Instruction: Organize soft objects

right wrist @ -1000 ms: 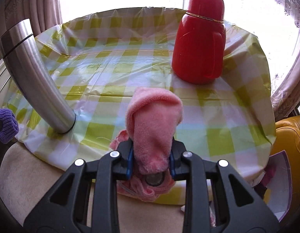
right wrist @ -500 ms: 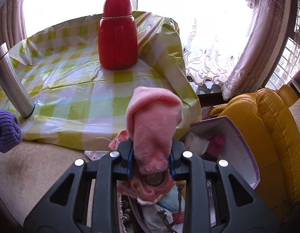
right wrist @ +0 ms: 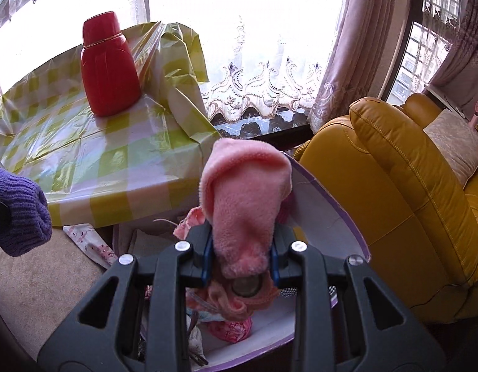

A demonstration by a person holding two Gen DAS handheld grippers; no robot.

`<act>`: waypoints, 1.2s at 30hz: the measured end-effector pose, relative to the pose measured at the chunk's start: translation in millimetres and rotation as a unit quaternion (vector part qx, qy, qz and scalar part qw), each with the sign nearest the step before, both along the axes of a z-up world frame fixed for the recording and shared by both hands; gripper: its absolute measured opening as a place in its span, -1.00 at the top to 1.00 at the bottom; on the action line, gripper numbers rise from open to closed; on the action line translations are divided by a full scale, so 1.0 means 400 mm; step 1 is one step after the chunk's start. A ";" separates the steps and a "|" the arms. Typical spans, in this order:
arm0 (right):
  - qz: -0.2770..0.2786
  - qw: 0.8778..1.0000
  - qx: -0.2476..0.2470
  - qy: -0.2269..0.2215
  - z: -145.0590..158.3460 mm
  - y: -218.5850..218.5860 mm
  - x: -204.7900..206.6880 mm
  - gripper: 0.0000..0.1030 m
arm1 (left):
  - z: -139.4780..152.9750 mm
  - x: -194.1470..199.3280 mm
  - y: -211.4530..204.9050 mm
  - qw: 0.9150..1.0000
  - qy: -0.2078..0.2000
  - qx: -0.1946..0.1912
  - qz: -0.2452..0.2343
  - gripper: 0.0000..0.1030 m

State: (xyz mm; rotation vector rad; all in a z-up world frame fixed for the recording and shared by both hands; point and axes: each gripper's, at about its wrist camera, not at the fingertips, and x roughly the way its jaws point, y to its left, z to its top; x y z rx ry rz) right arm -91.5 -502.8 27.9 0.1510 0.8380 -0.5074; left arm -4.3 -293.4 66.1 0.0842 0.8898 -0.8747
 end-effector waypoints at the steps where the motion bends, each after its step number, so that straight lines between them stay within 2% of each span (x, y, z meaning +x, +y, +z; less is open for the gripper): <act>1: -0.005 1.000 0.001 -0.001 0.001 -0.011 -0.008 0.38 | 0.005 -0.004 -0.020 1.000 -0.003 -0.003 -0.006 0.10; 2: -0.009 1.000 0.001 -0.003 0.003 -0.019 -0.013 0.38 | 0.009 -0.005 -0.036 1.000 -0.004 -0.010 -0.011 0.06; 3: -0.013 1.000 0.003 -0.004 0.005 -0.027 -0.018 0.36 | 0.012 -0.003 -0.050 1.000 -0.003 -0.020 -0.016 -0.08; 4: -0.015 1.000 0.005 -0.006 0.007 -0.034 -0.019 0.24 | 0.011 0.000 -0.064 0.999 -0.001 -0.026 -0.023 -0.18; 5: -0.016 1.000 0.005 -0.005 0.008 -0.038 -0.021 0.10 | 0.008 0.002 -0.078 0.999 -0.001 -0.022 -0.025 -0.41; 6: -0.016 1.000 0.006 -0.003 0.006 -0.039 -0.022 -0.02 | 0.002 0.004 -0.089 1.000 -0.004 -0.012 -0.022 -0.45; 8: -0.015 1.000 0.008 -0.001 0.001 -0.039 -0.023 -0.48 | -0.017 0.008 -0.094 1.000 -0.003 0.008 -0.016 -0.45; 9: -0.013 1.000 0.010 0.002 -0.004 -0.036 -0.021 -0.52 | -0.030 0.011 -0.090 1.000 0.000 0.021 -0.010 -0.45; 12: 0.019 0.999 0.035 0.015 -0.031 0.004 -0.006 -0.53 | -0.068 0.022 -0.049 0.998 0.006 0.054 0.022 -0.45; 15: 0.100 0.991 0.047 0.071 -0.103 0.093 0.042 -0.53 | -0.096 0.034 0.014 0.996 0.017 0.065 0.052 -0.45; 17: 0.134 0.984 0.049 0.107 -0.160 0.140 0.069 -0.53 | -0.107 0.040 0.058 0.995 0.025 0.068 0.070 -0.45; 19: 0.151 0.977 0.082 0.130 -0.218 0.149 0.095 -0.53 | -0.110 0.041 0.095 0.994 0.027 0.069 0.085 -0.45; 21: 0.147 0.970 0.105 0.161 -0.278 0.139 0.114 -0.53 | -0.110 0.041 0.113 0.993 0.024 0.077 0.090 -0.45; 24: 0.139 0.966 0.125 0.181 -0.343 0.111 0.134 -0.53 | -0.112 0.038 0.128 0.991 0.013 0.090 0.097 -0.45; 28: 0.109 0.965 0.102 0.213 -0.418 0.069 0.156 -0.64 | -0.123 0.045 0.134 0.989 0.018 0.101 0.103 -0.45; 30: 0.097 0.965 0.105 0.219 -0.428 0.056 0.162 -0.66 | -0.129 0.049 0.135 0.988 0.022 0.107 0.105 -0.45; 33: 0.081 0.969 0.075 0.221 -0.417 0.061 0.152 -0.67 | -0.133 0.048 0.139 0.988 0.024 0.109 0.107 -0.45; 36: 0.066 0.973 0.077 0.206 -0.392 0.062 0.119 -0.67 | -0.133 0.047 0.145 0.987 0.016 0.117 0.113 -0.45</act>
